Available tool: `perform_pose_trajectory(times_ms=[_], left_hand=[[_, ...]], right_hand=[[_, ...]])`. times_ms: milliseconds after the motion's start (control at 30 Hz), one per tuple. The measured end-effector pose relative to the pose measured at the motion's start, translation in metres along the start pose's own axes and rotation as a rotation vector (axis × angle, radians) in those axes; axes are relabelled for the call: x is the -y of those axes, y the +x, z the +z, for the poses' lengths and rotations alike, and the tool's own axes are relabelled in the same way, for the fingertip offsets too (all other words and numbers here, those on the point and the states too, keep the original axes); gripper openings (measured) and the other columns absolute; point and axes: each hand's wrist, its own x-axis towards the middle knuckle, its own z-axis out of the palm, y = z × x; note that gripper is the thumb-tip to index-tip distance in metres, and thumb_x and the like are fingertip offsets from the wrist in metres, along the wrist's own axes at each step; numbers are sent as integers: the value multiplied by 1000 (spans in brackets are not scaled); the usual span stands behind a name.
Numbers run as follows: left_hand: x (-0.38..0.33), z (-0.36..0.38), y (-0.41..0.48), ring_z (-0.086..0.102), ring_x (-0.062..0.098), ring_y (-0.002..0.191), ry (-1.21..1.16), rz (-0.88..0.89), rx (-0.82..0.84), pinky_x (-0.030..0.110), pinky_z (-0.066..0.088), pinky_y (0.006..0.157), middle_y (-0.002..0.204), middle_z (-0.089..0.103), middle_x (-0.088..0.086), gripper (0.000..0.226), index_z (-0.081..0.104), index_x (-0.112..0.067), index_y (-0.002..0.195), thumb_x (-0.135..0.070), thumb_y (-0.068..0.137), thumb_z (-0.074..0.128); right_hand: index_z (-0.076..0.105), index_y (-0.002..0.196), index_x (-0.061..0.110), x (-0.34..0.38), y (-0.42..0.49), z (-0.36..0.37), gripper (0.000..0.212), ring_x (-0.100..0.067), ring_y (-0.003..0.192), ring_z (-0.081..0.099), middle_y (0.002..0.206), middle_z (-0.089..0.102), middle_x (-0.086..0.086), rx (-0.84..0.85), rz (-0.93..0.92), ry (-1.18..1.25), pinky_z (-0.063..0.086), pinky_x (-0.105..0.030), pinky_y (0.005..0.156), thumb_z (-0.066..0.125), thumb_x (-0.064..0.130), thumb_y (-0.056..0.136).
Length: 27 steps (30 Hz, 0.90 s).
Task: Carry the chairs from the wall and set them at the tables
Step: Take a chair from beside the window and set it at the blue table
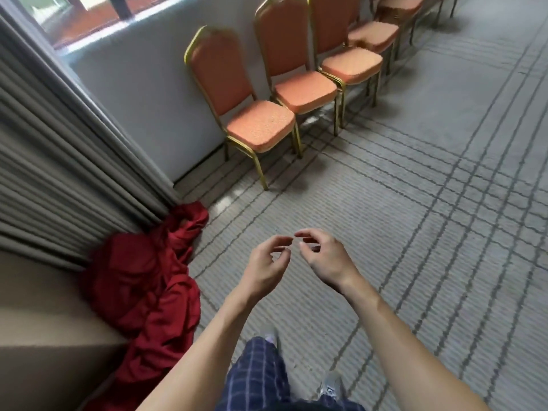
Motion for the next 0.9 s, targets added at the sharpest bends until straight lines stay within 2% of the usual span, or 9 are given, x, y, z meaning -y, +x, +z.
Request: perform_pose_trajectory(times_ms=[133, 300, 433, 600, 800, 900], left_hand=[[20, -41, 81, 65, 0, 103, -11, -45, -42, 31, 53, 94, 111, 69, -12, 22, 69, -21, 113, -16, 95, 58], [46, -111, 194, 64, 1, 103, 4, -69, -29, 30, 53, 94, 110, 70, -10, 23, 69, -17, 113, -17, 93, 58], [42, -175, 288, 64, -2, 100, -4, -59, -24, 26, 53, 92, 105, 70, -14, 19, 70, -24, 108, -20, 94, 58], [32, -234, 385, 65, -4, 97, -39, -58, -52, 20, 51, 89, 105, 72, -12, 20, 71, -20, 110, -17, 95, 58], [62, -289, 522, 63, -3, 100, 27, -93, -80, 27, 51, 93, 103, 72, -15, 21, 72, -27, 106, -19, 92, 59], [70, -312, 596, 62, -7, 100, 48, -105, -83, 18, 48, 89, 102, 72, -17, 22, 72, -28, 107, -19, 92, 59]], right_hand=[[66, 115, 29, 8, 103, 20, 24, 0, 105, 59, 117, 64, 13, 83, -37, -94, 49, -25, 93, 58, 24, 93], [68, 112, 23, 45, 228, 52, 23, -7, 103, 61, 114, 64, 8, 99, -58, -163, 50, -31, 95, 60, 18, 92], [67, 115, 27, 90, 318, 69, 24, -2, 104, 59, 115, 64, 11, 108, -55, -152, 49, -24, 93, 58, 21, 93], [69, 113, 29, 127, 423, 74, 23, 2, 99, 61, 107, 68, 16, 53, 10, -49, 48, -16, 88, 60, 21, 93], [69, 111, 30, 146, 580, 91, 23, 4, 95, 62, 106, 68, 16, 114, -27, -50, 48, -15, 86, 61, 21, 92], [70, 112, 27, 150, 665, 97, 23, 4, 94, 62, 105, 68, 15, 140, -41, -35, 48, -15, 86, 60, 19, 93]])
